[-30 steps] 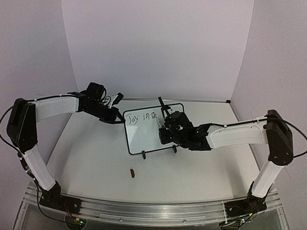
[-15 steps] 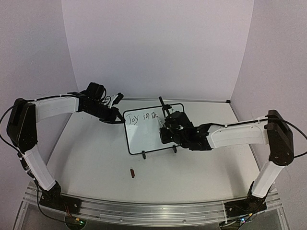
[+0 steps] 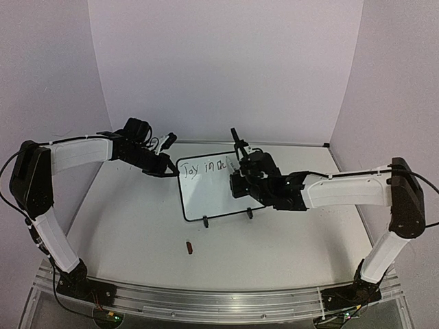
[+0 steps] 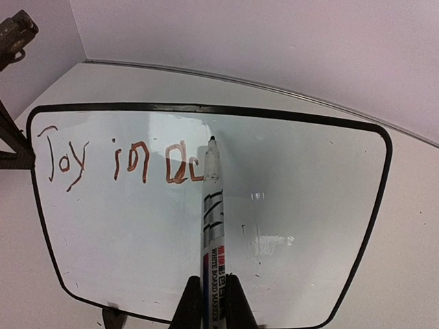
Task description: Write a sentence on the whiteboard
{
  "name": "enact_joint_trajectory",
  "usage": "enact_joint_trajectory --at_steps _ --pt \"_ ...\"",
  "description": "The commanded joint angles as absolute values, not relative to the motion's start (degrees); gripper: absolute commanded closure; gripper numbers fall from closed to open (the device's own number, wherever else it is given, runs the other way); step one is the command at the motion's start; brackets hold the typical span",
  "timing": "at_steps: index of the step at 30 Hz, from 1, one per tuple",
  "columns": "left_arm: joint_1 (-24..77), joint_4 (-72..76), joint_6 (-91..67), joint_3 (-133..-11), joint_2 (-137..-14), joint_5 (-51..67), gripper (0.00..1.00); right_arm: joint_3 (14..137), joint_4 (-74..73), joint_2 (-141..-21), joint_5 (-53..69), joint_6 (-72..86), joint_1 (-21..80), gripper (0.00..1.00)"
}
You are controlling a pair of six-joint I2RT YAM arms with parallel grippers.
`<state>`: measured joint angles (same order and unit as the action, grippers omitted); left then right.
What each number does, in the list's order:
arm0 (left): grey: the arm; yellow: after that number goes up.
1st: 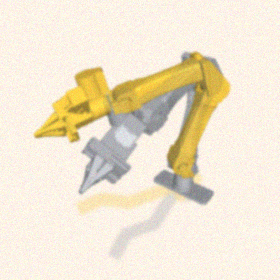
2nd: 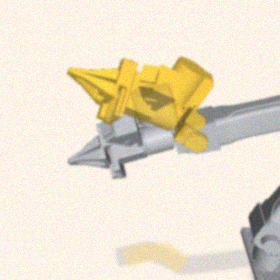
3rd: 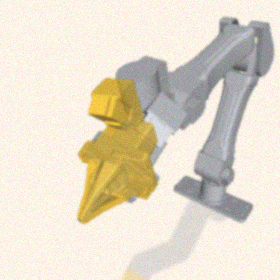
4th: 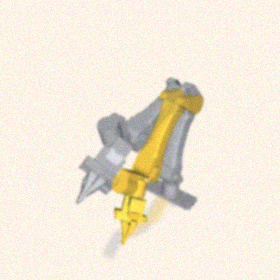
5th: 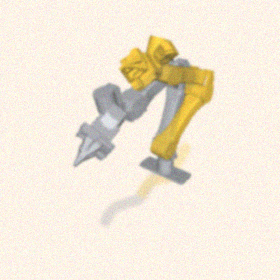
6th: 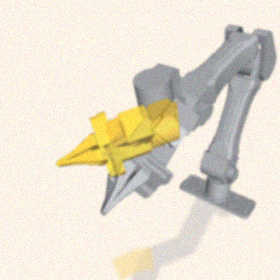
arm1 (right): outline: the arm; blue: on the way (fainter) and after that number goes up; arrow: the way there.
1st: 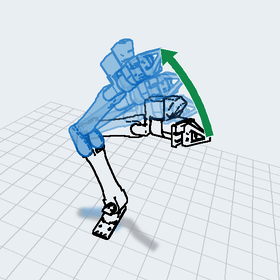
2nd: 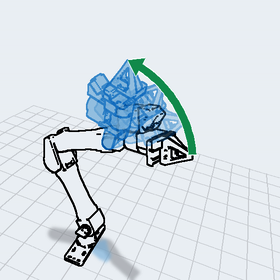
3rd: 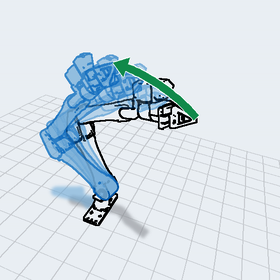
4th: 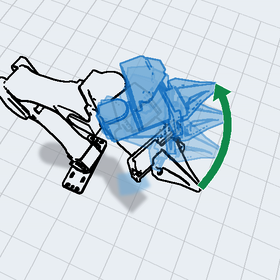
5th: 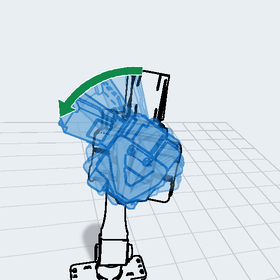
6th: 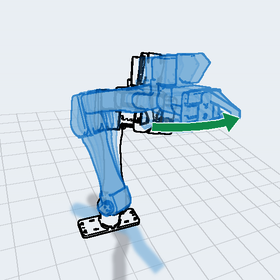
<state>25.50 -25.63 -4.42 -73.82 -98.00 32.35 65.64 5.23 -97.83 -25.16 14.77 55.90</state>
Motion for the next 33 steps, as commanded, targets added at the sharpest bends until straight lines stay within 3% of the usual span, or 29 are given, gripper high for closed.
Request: enact_joint_trajectory --at_steps 1,33 --pt "25.8 -27.5 -2.6 -75.8 -97.1 31.3 1.00 69.2 6.1 -99.8 -26.3 12.9 55.4 1.00" --pt "25.8 -27.4 -2.7 -75.8 -97.3 31.5 1.00 63.8 3.9 -98.8 -25.5 18.1 56.6 1.00"
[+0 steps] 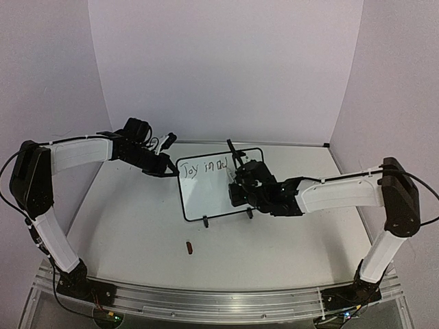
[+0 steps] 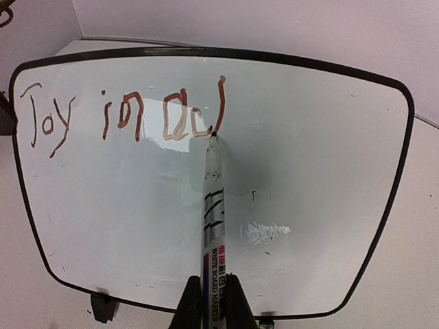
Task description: Write a sentence on the whiteboard
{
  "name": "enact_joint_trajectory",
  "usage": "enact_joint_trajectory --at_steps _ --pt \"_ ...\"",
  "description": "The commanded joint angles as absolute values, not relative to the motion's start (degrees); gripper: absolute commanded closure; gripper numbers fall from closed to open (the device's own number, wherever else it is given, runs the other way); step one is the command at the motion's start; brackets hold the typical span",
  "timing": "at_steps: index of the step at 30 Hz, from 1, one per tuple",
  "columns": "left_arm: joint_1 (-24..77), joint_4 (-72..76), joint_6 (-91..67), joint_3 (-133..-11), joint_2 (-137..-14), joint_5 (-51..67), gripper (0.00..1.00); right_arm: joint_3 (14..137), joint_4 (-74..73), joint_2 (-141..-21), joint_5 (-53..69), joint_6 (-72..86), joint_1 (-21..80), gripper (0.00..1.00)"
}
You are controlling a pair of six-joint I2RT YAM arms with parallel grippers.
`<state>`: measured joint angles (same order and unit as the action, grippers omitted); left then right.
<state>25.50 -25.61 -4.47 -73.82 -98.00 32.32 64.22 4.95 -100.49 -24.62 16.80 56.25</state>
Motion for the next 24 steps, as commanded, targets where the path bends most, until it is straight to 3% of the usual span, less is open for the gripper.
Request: enact_joint_trajectory --at_steps 1,24 --pt "25.8 -27.4 -2.7 -75.8 -97.3 31.5 1.00 63.9 3.9 -98.9 -25.8 18.0 56.8 1.00" --pt "25.9 -27.4 -2.6 -75.8 -97.1 31.3 1.00 69.2 3.7 -102.6 -30.1 14.9 56.7 1.00"
